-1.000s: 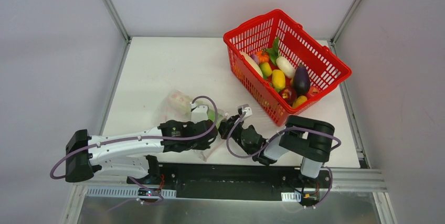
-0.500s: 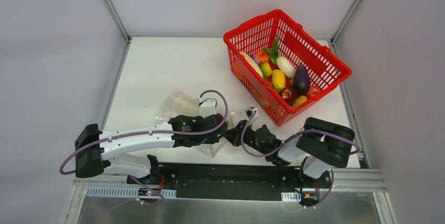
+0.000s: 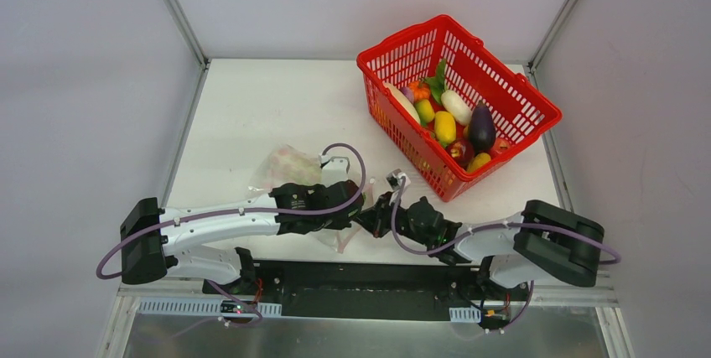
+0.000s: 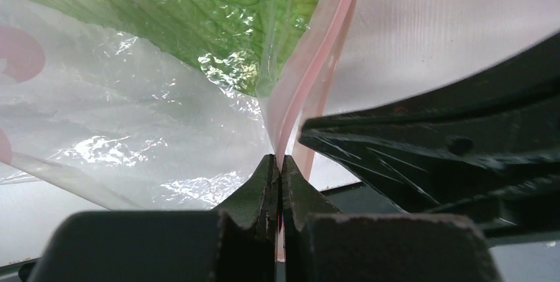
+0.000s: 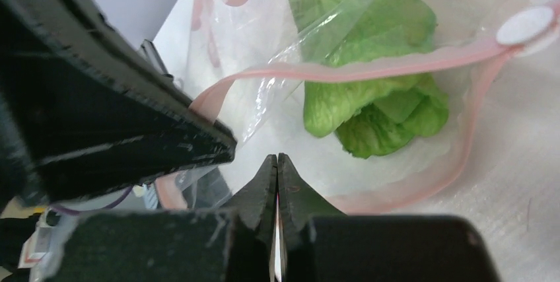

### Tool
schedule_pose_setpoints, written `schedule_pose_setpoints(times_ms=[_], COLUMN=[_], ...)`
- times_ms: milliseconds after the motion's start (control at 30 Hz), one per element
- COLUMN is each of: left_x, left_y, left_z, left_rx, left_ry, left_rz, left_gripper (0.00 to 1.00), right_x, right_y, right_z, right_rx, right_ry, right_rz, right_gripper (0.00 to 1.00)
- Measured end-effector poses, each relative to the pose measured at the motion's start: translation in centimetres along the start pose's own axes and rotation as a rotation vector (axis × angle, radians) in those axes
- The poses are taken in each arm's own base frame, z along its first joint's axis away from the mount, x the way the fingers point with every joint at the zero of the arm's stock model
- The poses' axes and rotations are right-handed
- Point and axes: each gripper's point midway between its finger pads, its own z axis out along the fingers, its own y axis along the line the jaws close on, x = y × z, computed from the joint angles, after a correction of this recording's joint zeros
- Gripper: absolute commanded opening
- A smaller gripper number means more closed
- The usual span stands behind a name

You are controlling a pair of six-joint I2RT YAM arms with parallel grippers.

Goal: Place the food in the zip-top bag and seal the zipper
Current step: Place the fake vegetable in the zipper food storage bag.

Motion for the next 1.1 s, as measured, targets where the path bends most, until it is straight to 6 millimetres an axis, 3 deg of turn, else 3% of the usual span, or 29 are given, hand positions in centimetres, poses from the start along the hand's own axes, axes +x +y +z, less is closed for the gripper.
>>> schedule_pose_setpoints(times_ms=[200, 333, 667, 767, 867, 1000, 1100], left_x=[0.2, 0.4, -0.2, -0.3, -0.8, -2.0, -2.4], left_y=[-0.2, -0.3, -0.2, 0.2, 0.8, 1.7, 2.0], left_z=[-0.1, -0.2, -0.9, -0.8, -0.7, -0.2, -0.1], left_rx=[0.01, 0.021, 0.04, 0.021, 0.001, -0.019, -0.022], left_ry=[0.013, 0.025, 0.006, -0.004, -0.01, -0.021, -0.017], left_rz=[0.006, 0.004, -0.017, -0.017, -0.035, -0.088, -0.106], left_gripper=[0.0, 0.0, 0.0, 0.0, 0.0, 0.0, 0.0], right_x=[1.0, 1.0, -3.4, -2.4, -1.5, -1.6, -1.9], right_y=[-1.1, -2.4, -6.7, -5.3, -2.4, 0.8, 1.9], right_z=[3.1, 4.0, 5.3, 5.2, 4.5, 1.9, -0.2], right_rx=[0.038, 0.078, 0.209, 0.134, 0.024, -0.072, -0.084], right_ry=[0.02, -0.024, -0.171, -0.095, -0.006, 0.061, 0.101], right_rz=[-0.03, -0.033, -0.022, -0.005, 0.017, 0.008, -0.022], right_gripper=[0.0, 0.0, 0.03, 0.12, 0.11, 0.11, 0.12])
